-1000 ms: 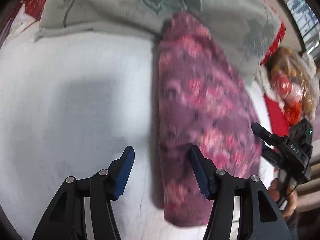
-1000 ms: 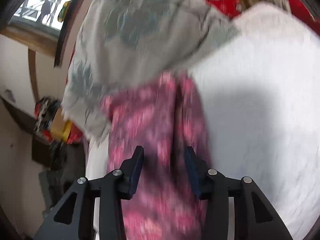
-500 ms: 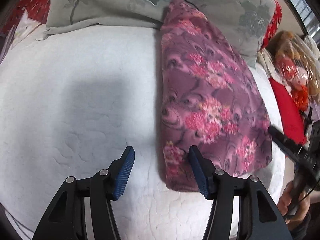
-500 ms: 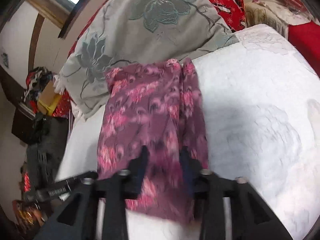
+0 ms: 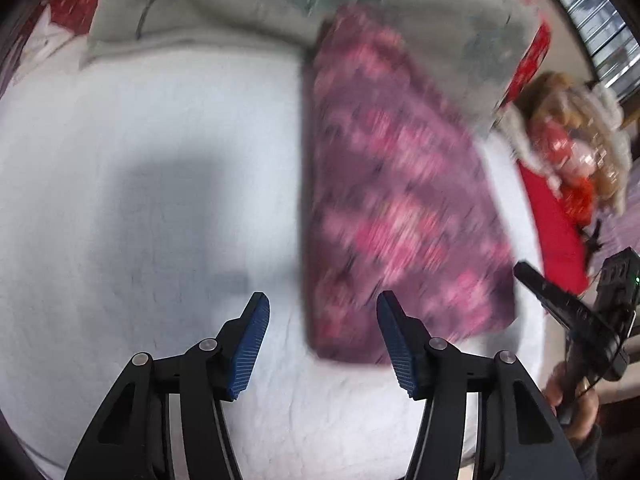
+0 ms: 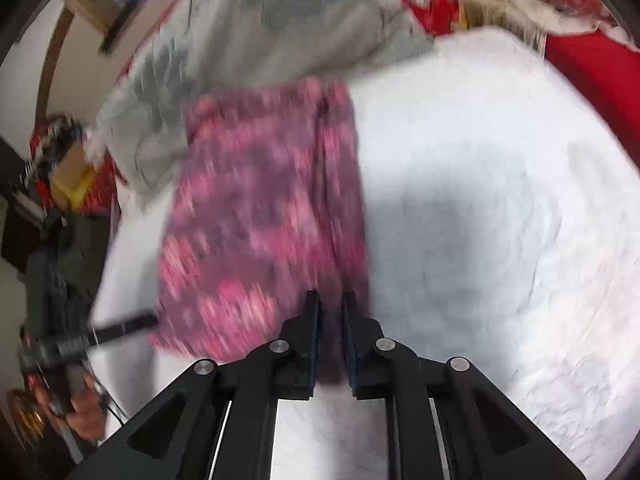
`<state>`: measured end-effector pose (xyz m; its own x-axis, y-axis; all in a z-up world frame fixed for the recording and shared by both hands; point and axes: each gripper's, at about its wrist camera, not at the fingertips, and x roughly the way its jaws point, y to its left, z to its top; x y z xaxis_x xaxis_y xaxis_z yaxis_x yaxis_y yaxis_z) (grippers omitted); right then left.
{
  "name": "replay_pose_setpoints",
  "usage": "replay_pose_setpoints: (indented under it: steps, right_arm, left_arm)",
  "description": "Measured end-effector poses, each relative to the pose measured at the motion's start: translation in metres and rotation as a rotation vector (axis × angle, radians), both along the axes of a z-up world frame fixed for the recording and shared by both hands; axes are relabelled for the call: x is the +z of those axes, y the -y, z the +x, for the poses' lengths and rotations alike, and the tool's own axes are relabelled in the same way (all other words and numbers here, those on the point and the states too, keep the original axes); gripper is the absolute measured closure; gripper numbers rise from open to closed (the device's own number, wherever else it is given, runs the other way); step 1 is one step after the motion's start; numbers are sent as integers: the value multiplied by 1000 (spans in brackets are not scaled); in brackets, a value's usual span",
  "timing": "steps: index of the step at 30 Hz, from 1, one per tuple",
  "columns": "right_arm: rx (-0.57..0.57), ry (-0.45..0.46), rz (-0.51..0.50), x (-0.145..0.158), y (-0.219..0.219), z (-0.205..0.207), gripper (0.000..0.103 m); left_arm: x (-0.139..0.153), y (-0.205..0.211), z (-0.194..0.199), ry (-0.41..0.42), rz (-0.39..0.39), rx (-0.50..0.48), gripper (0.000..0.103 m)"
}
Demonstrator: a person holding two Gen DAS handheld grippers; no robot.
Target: Fold small clothes
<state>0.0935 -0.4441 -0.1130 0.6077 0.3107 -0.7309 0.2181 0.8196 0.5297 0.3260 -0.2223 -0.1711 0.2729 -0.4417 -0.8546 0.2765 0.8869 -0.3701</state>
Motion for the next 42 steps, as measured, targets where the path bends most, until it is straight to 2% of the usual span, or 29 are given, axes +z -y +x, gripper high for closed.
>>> replay_pose_setpoints:
  steps: [1, 2, 4, 7, 9, 11, 12, 13, 14, 16, 17, 18, 20, 21, 22, 24, 27, 29, 30, 32, 33, 34, 36, 40, 42]
  right_arm:
    - [-24, 54, 13, 11, 4, 8, 80]
    - [-44, 101, 32, 19, 7, 21, 66]
    - [-64, 131, 51, 24, 11, 44, 54]
    - [-80, 113, 34, 16, 12, 94, 54]
    - [-111, 74, 0, 4, 13, 121, 54]
    - [-133, 32, 14, -10, 16, 144, 55]
    - [-135, 13, 58, -20, 18, 155, 60]
    - [-128, 12, 90, -25, 19, 159, 95]
    - [-111, 32, 114, -25, 19, 161, 97]
    - [-112, 104, 81, -14, 20, 157, 99]
    - [-137, 136, 64, -12, 23, 152, 99]
    - [-159, 116, 48, -16, 25, 153, 99]
    - [-151, -10, 22, -38, 27, 160, 100]
    - [-148, -1, 14, -37, 25, 158, 99]
    - [-151, 9, -1, -31, 24, 156, 93]
    - [-172, 40, -47, -14, 19, 148, 91]
    - [-122, 153, -3, 10, 10, 130, 90]
    - [-60, 188, -20, 17, -1, 118, 78]
    - [-28, 188, -58, 16, -9, 115, 75]
    - [29, 120, -172, 2, -25, 115, 77]
    - [69, 37, -227, -13, -33, 119, 78]
    - [68, 40, -248, -13, -36, 120, 78]
    - [50, 61, -245, -4, -35, 114, 76]
    - [34, 148, -167, 11, -28, 98, 74]
    - [73, 124, -189, 5, -34, 95, 74]
  left_arm:
    - [8, 1, 7, 16, -7, 5, 48]
    - [17, 8, 21, 39, -8, 9, 47]
    - [25, 17, 41, 71, 6, 18, 46]
    - [24, 37, 77, 80, 41, 55, 46]
    - [13, 50, 100, 59, 72, 75, 46]
    - [-2, 61, 114, 46, 110, 85, 47]
    - [-7, 65, 119, 40, 120, 87, 47]
    - [-13, 67, 123, 33, 120, 88, 47]
    - [-17, 68, 125, 32, 110, 89, 46]
    - [-24, 70, 127, 40, 94, 87, 43]
    - [-26, 71, 129, 43, 91, 86, 42]
    - [-29, 72, 130, 42, 94, 87, 41]
    - [-30, 73, 129, 42, 100, 92, 39]
    - [-30, 73, 129, 47, 106, 89, 39]
    - [-29, 73, 129, 53, 114, 86, 39]
    - [-28, 72, 130, 57, 122, 85, 40]
    - [-24, 73, 123, 52, 124, 90, 41]
    - [-23, 77, 121, 58, 135, 94, 41]
    - [-23, 77, 118, 60, 142, 95, 41]
    - [-19, 75, 113, 61, 151, 97, 41]
    - [-18, 76, 111, 59, 157, 96, 41]
    - [-17, 76, 110, 61, 160, 94, 43]
    - [-11, 74, 105, 76, 161, 88, 43]
    - [-5, 68, 90, 96, 159, 82, 43]
    - [-7, 67, 81, 96, 171, 79, 43]
